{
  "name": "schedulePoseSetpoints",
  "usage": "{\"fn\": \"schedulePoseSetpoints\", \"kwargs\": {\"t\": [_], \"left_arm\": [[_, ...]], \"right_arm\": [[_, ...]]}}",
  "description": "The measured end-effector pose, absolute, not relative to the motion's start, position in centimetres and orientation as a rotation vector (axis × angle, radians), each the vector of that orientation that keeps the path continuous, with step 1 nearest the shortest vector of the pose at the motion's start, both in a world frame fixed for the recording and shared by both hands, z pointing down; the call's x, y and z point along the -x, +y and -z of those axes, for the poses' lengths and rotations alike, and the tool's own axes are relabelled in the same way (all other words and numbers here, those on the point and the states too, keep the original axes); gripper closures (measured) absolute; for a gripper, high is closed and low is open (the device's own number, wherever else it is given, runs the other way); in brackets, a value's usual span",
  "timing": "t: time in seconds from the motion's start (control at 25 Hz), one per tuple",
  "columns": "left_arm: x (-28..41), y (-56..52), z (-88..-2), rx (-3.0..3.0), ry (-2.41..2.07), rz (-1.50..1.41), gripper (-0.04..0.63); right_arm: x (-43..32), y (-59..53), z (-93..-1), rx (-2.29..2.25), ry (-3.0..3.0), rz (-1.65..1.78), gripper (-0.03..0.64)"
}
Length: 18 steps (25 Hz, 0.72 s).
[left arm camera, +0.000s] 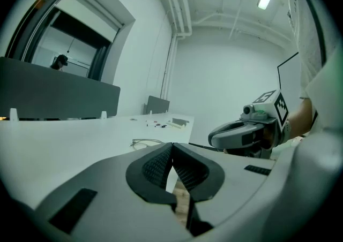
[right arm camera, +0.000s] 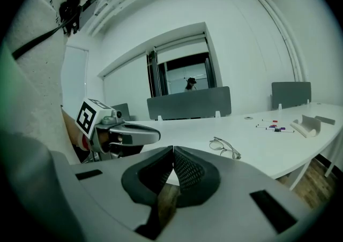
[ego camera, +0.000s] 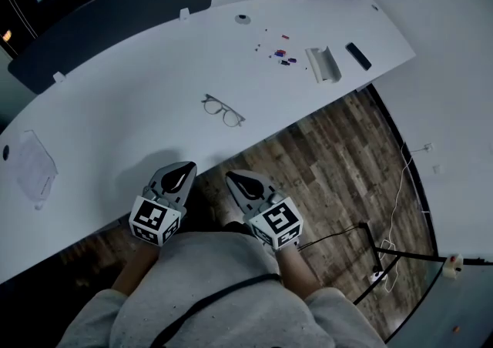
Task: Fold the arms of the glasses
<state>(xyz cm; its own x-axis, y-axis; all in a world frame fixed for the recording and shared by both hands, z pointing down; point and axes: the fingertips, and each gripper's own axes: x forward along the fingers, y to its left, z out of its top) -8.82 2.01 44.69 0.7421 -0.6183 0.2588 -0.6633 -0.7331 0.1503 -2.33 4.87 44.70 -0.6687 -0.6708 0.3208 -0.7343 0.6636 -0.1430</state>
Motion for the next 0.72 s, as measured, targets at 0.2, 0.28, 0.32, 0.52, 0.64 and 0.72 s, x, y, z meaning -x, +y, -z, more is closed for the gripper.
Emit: {"fn": "schedulePoseSetpoints", "kwargs": {"t": [0.2,0.28,0.32,0.52,0.64,0.72], "left_arm": [[9.1,3.7,-44.1,-2.701,-1.069,-0.258,0.58],[9.1,4.5,-43.8,-2.698,-1.083,-0.245,0.58],[9.1,5.0,-43.6,-2.695,-1.087,-0.241,0.58],[8.0,9.1,-43.6,-2.688,-1.072,-0.256,0.58],[7.4,12.1,-43.9,-2.697,-1.042,-0.289,0.58],[7.3,14.0,-43.9,-2.699,-1.031,-0.305,0.58]], "right_arm": [[2.9,6.9,-43.8,-1.089,-2.661,-0.34,0.597],[2.8,7.8,-43.5,-1.089,-2.667,-0.331,0.597],[2.8,8.3,-43.3,-1.092,-2.669,-0.332,0.597],[2.2,12.1,-43.0,-1.089,-2.672,-0.35,0.597],[2.0,14.8,-43.2,-1.1,-2.672,-0.366,0.597],[2.0,16.4,-43.0,-1.108,-2.68,-0.367,0.597]]}}
